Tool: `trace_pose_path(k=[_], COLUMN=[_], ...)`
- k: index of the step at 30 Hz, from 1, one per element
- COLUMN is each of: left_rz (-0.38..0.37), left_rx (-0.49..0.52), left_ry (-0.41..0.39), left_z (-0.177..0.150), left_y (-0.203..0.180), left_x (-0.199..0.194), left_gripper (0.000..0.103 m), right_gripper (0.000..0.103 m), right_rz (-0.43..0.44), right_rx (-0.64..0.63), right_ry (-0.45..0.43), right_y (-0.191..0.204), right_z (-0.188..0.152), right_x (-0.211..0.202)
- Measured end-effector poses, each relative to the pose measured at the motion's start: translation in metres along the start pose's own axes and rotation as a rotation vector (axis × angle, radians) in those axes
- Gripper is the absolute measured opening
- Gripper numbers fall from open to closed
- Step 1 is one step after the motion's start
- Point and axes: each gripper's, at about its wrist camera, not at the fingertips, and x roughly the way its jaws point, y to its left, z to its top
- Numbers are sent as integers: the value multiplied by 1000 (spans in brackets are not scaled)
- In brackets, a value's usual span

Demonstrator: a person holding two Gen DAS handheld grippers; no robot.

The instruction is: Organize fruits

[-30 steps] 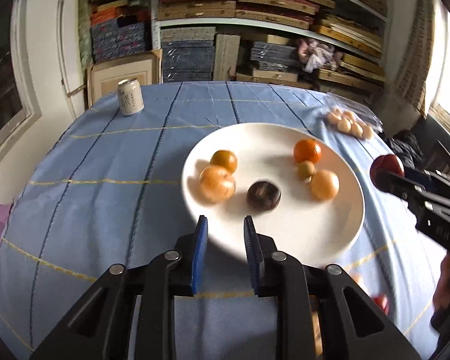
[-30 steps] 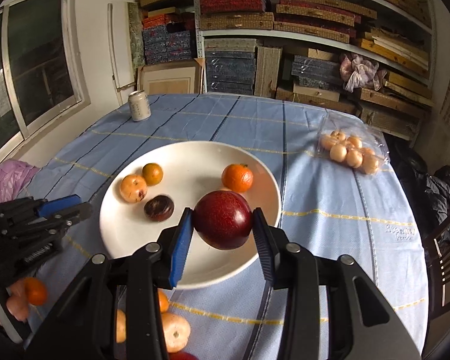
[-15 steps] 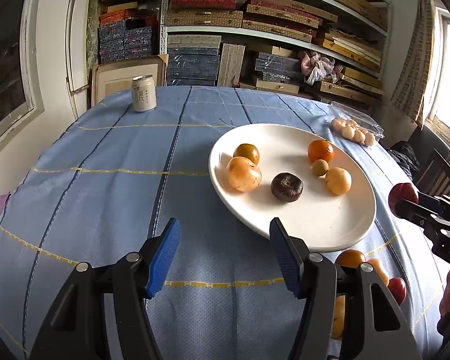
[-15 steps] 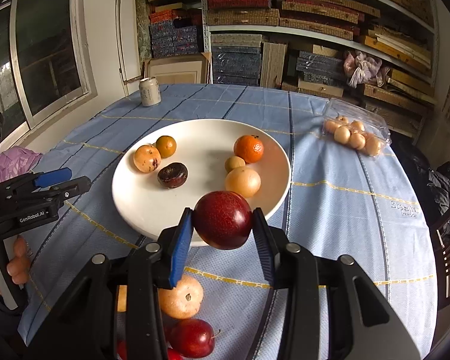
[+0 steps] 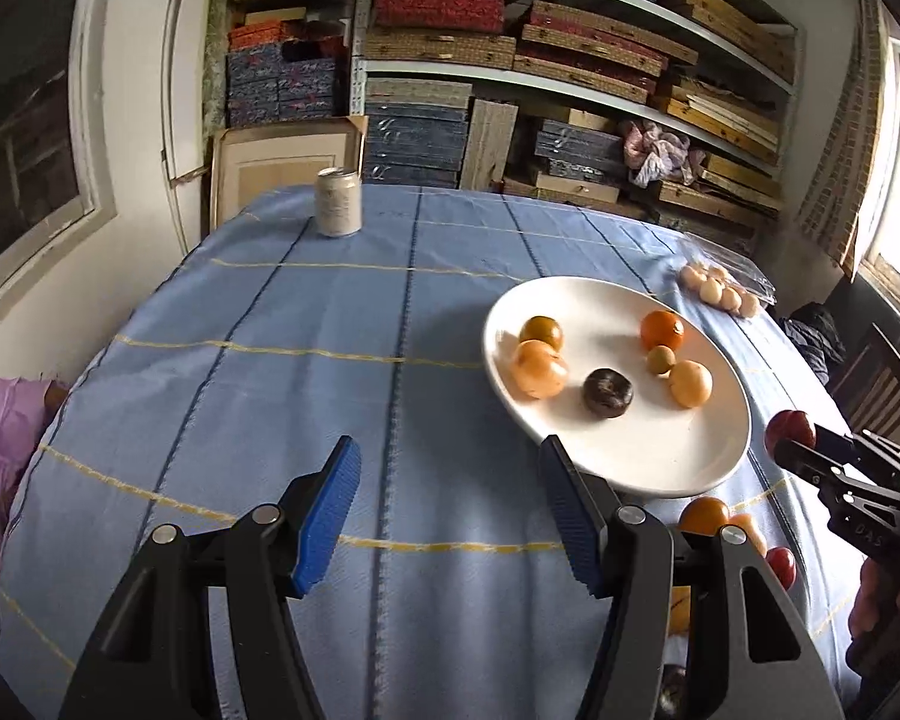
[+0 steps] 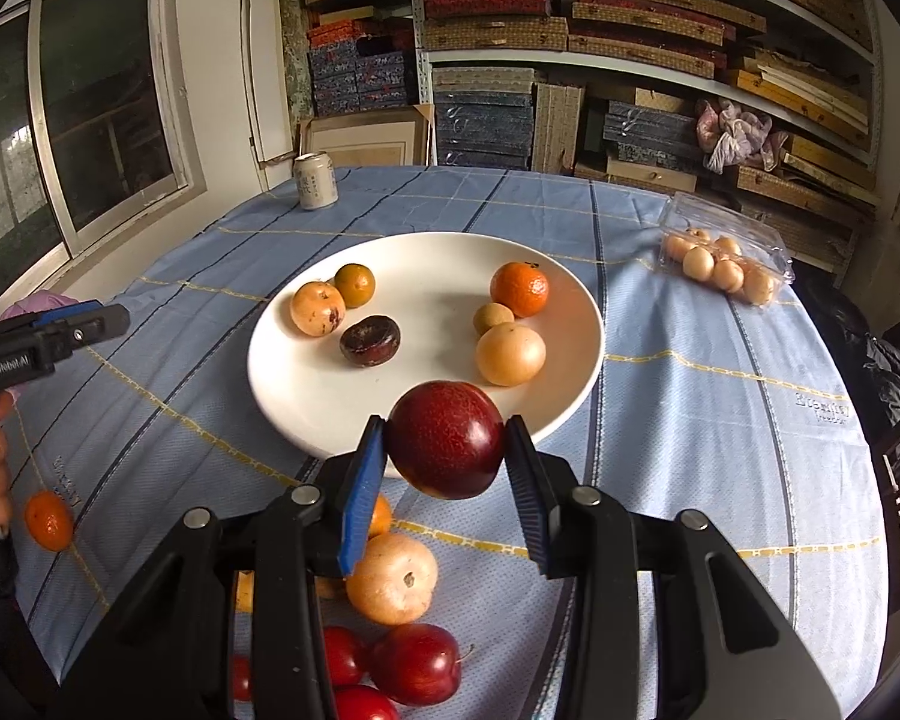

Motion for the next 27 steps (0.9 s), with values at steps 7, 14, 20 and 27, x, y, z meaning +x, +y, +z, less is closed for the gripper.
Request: trace_pose_path(k=[7, 14, 20, 27], left_rz=[63, 114, 148, 102], left_rx=[26, 67, 120, 207], left_ry=[14, 60, 102, 108], left_z=[-20, -81, -119, -136], left_y=[18, 36, 36, 13], left_x=[-31, -77, -76, -63], left_gripper=[62, 62, 62, 60], right_gripper=[39, 39, 39, 39], right_rz=[2, 15, 25, 21], right_rx=[0, 18, 17, 11], right_ry=[-9, -16, -12, -17], right_y=[-1, -9, -6, -1], right_z=[-3, -15, -24, -31], right_x=[-6, -22, -31, -44])
